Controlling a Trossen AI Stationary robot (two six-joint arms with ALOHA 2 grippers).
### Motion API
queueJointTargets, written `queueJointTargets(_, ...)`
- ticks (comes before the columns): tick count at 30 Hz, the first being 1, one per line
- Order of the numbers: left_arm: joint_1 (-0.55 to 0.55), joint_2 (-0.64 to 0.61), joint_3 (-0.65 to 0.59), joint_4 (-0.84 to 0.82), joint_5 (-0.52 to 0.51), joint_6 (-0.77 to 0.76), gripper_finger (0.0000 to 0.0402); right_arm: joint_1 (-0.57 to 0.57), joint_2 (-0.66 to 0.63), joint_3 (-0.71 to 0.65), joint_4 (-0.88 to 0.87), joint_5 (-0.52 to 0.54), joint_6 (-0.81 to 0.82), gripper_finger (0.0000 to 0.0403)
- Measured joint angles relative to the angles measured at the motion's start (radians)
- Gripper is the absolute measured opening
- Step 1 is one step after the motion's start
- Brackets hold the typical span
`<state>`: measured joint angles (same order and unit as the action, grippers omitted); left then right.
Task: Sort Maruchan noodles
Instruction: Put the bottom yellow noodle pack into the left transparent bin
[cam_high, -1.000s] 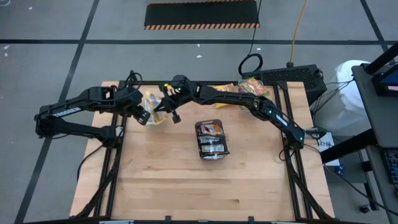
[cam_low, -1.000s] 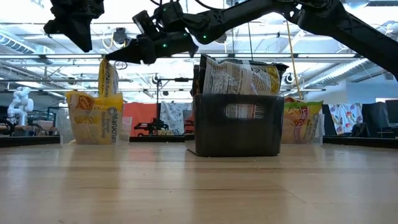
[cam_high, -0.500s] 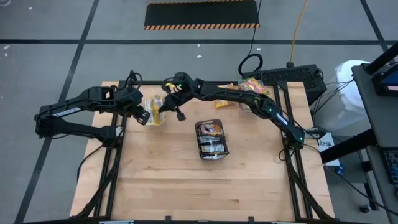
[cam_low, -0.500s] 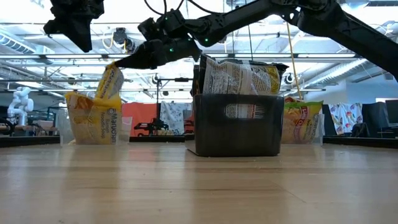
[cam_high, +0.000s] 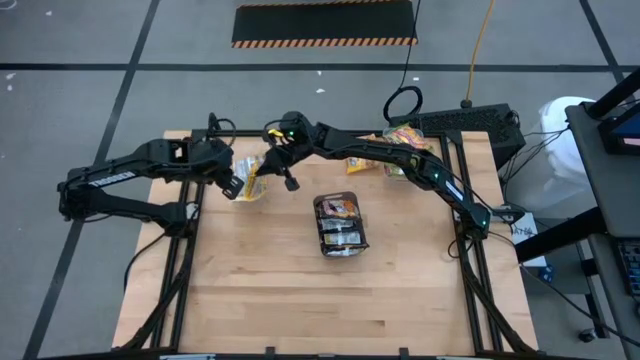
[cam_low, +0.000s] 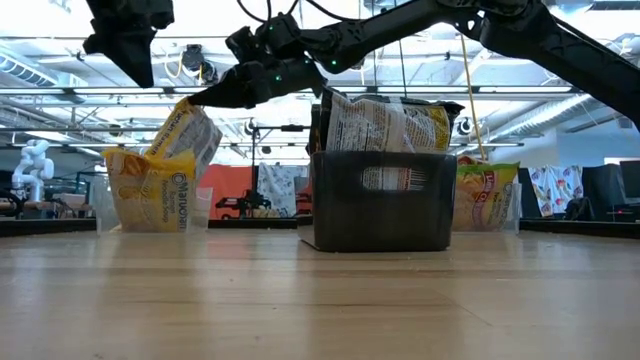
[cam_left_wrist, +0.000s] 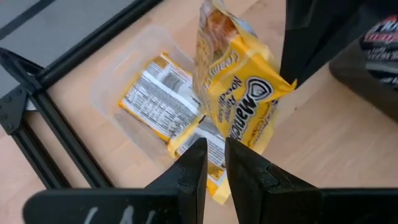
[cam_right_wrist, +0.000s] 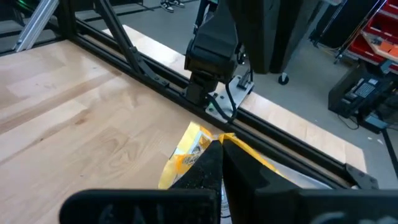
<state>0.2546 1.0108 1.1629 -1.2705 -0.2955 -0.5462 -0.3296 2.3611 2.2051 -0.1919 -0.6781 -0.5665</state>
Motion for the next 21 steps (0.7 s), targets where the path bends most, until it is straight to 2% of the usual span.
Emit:
queueJointTargets(11,0.016,0.108,0.000,0.019,-0.002,0.204,0.0063,-0.003,0.000,0.000,-0.001,0.000,0.002,0.0000)
queueJointTargets(16,0.016,0.125,0.000,0.071,-0.002,0.395,0.0063,-0.003,0.000,0.000,-0.001,0.000,0.002,0.0000)
queueJointTargets(21,0.016,0.125,0.000,0.071,-0.003,0.510,0.0063,-0.003,0.000,0.000,-0.001,0.000,0.001,0.0000)
